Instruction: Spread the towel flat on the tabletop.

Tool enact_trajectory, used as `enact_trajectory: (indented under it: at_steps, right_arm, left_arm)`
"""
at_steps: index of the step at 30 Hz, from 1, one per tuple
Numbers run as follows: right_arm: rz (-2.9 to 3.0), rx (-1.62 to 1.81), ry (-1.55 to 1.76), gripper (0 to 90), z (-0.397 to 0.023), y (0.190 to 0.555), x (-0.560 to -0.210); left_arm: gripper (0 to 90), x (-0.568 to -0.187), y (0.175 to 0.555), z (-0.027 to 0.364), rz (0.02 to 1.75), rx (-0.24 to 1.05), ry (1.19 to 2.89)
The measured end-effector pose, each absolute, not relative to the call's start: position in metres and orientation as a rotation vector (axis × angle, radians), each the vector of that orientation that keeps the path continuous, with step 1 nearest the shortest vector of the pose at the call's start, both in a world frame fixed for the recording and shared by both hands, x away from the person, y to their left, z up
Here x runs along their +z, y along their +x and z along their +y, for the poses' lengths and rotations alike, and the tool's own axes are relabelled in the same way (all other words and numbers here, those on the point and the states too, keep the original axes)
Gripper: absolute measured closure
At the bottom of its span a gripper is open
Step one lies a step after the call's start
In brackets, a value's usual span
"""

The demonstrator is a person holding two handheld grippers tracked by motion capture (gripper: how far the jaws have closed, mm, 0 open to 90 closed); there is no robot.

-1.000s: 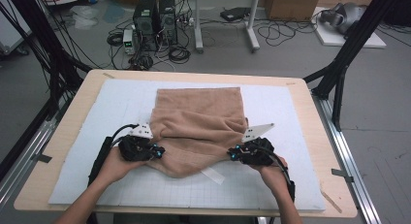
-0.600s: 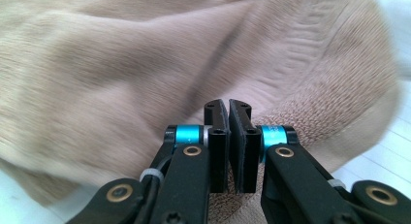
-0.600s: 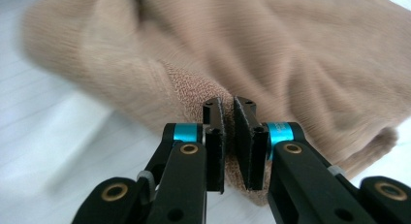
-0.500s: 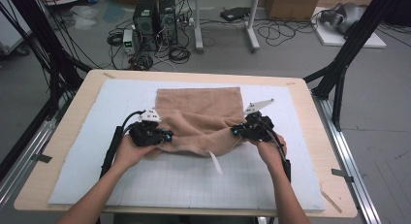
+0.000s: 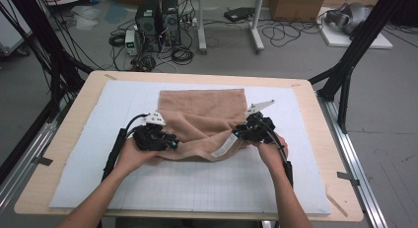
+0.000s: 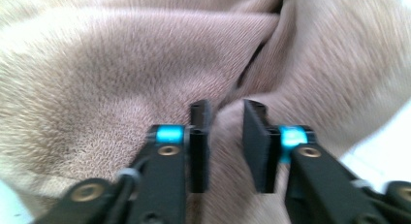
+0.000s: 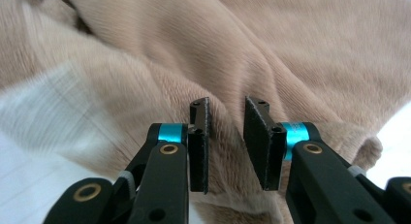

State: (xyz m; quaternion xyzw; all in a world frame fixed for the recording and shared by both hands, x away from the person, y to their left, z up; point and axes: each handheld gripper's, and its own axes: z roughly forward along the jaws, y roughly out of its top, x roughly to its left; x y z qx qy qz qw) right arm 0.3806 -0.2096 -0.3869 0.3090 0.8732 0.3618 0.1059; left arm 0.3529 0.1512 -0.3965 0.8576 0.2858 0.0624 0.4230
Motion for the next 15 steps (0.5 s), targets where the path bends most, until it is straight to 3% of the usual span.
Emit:
enact_trajectory:
  at_steps: [7,15]
  right_arm:
    - [2.598,1.157,0.79,71.2,-0.204,0.347,-0.375]
    - [2.722,1.038,0.806,65.4,-0.194,0.341,-0.416]
  left_arm:
    - [67.3,-0.396,0.352,0.162,0.735,0.192,2.17]
    - [66.9,-0.425,0.355,0.167,0.756,0.201,2.308]
